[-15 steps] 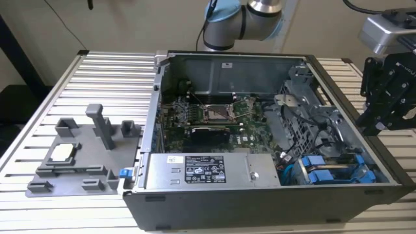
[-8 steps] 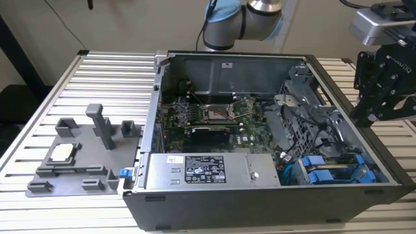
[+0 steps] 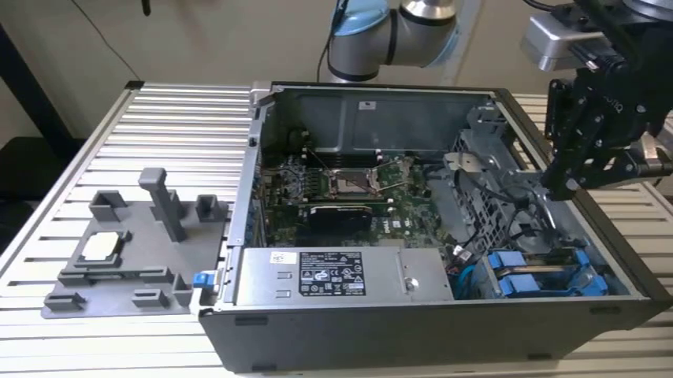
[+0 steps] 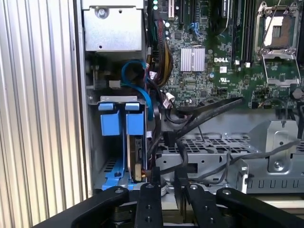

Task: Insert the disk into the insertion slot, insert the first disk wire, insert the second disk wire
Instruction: 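Insert the first disk wire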

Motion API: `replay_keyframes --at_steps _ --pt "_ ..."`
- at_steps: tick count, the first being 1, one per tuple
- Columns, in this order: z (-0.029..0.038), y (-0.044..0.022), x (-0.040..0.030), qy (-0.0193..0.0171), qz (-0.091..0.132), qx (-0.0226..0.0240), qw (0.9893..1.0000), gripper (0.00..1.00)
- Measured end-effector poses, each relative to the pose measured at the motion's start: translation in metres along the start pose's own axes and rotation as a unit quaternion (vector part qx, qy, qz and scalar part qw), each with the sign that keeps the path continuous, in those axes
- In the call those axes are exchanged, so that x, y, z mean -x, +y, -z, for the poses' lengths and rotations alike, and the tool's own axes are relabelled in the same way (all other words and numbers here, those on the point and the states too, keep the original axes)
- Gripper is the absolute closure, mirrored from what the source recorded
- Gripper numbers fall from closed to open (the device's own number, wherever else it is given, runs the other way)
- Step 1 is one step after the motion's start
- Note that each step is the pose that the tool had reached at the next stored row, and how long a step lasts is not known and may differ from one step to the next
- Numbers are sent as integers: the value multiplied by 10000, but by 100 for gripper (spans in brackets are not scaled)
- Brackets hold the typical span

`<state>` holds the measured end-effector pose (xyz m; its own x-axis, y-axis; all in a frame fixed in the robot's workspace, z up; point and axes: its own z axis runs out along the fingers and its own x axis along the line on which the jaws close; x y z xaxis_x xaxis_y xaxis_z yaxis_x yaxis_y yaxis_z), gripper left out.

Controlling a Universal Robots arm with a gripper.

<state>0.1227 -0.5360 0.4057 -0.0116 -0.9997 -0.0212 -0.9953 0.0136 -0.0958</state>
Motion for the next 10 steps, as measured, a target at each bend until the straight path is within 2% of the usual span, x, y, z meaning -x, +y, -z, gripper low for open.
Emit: replay_keyframes --at_steps 3,7,10 --pt "-14 85 27 -1 6 -35 10000 73" --pt "-43 153 37 -9 89 -34 10000 73" --pt "-72 244 36 -12 117 -34 9999 73"
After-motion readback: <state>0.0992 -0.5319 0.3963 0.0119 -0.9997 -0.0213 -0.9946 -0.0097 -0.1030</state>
